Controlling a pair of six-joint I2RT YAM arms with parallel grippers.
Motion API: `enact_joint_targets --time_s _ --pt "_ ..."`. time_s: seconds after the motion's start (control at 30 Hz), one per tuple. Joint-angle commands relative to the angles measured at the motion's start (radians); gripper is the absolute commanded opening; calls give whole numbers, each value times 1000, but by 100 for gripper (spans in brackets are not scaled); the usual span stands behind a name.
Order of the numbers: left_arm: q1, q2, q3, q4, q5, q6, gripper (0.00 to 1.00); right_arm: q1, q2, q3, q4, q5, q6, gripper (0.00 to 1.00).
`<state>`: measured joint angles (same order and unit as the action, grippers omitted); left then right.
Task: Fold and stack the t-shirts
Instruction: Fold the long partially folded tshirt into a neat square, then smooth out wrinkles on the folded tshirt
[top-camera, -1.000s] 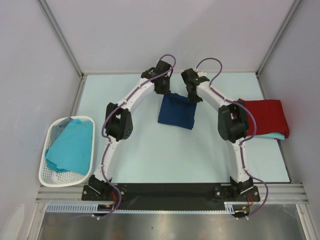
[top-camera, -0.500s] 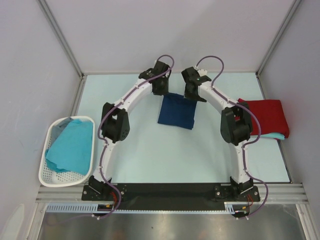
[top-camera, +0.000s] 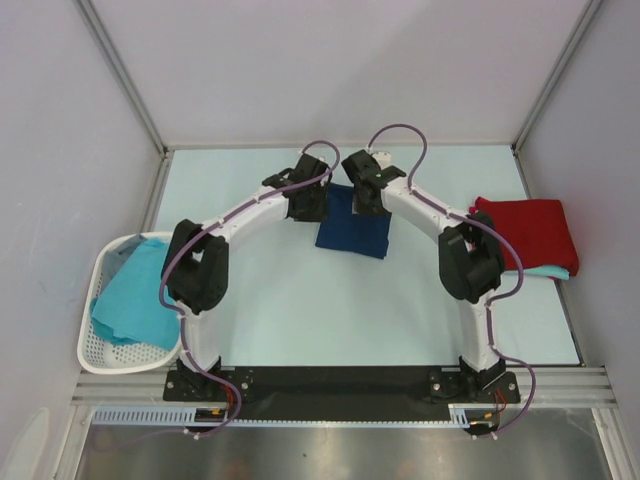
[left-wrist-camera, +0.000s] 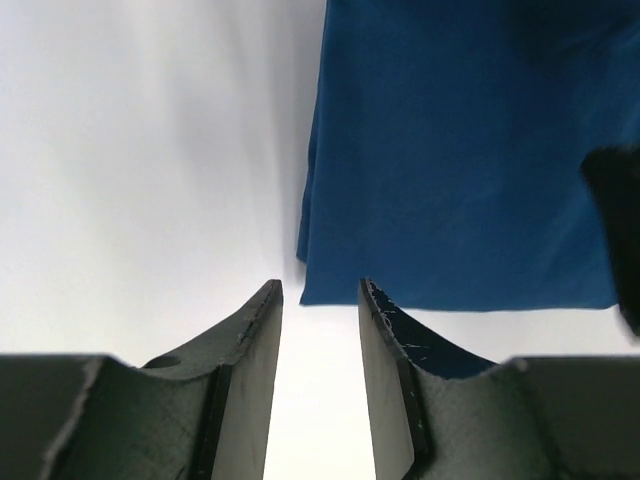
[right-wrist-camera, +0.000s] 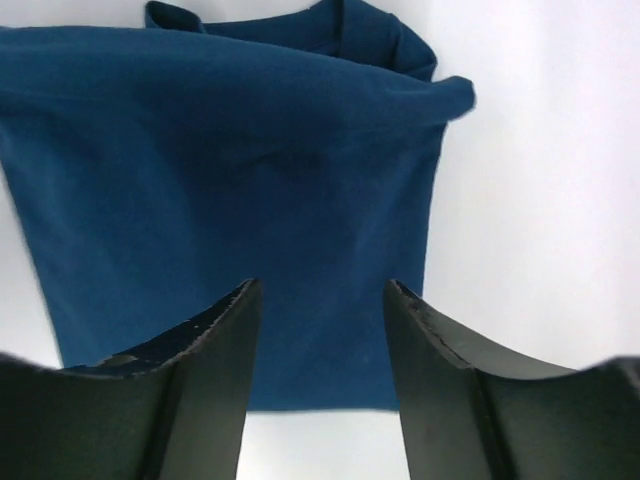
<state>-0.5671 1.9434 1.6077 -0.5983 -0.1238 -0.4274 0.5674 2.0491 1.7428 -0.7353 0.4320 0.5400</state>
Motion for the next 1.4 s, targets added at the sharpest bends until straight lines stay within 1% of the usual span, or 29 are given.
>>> enact_joint_targets --time_s 0.0,0.07,0.17,0.2,0.3,0.37,0.43,0.47,0.5,0.57,0.6,0.63,0.73,0.83,0.97,1.07,1.37 --pt "-16 -50 -51 46 10 -19 41 -27 106 98 18 -19 -17 54" --pt "-20 -61 -68 46 12 -16 41 -41 176 164 -4 -38 -18 53" --pt "-27 -72 -84 42 7 -13 41 -55 247 245 -76 -85 -18 56" --pt "-27 -73 -89 38 6 -13 41 -57 290 259 -107 -113 -21 59" --pt "-28 -80 -98 35 12 -16 40 -58 336 279 -154 -131 -11 62" --pt "-30 -83 -100 31 13 -19 39 -61 341 267 -170 -131 0 62" --pt "-31 -89 -104 31 12 -19 40 -61 307 244 -158 -119 6 62" --pt "-33 -92 -109 32 12 -20 39 -60 283 189 -110 -104 5 62" --pt "-33 -95 -112 32 12 -22 39 -60 205 160 -78 -96 5 63" --pt "-34 -106 -114 34 6 -24 39 -61 123 83 18 -85 0 64" --pt "-34 -109 -117 35 7 -27 39 -61 61 75 39 -84 -3 65" --pt "-34 -113 -120 40 6 -27 39 -61 36 80 49 -75 -3 65" --pt "-36 -123 -123 42 12 -28 39 -64 6 156 44 -75 -15 66" --pt "-37 -124 -126 42 16 -31 38 -64 67 285 -21 -64 -29 67" --pt "-42 -136 -137 40 21 -34 38 -77 170 365 -68 -78 -38 65" --pt "-43 -150 -150 42 18 -37 38 -81 232 379 -72 -84 -31 65" --pt "-43 -188 -216 40 19 -39 37 -80 322 350 -44 -121 2 64"
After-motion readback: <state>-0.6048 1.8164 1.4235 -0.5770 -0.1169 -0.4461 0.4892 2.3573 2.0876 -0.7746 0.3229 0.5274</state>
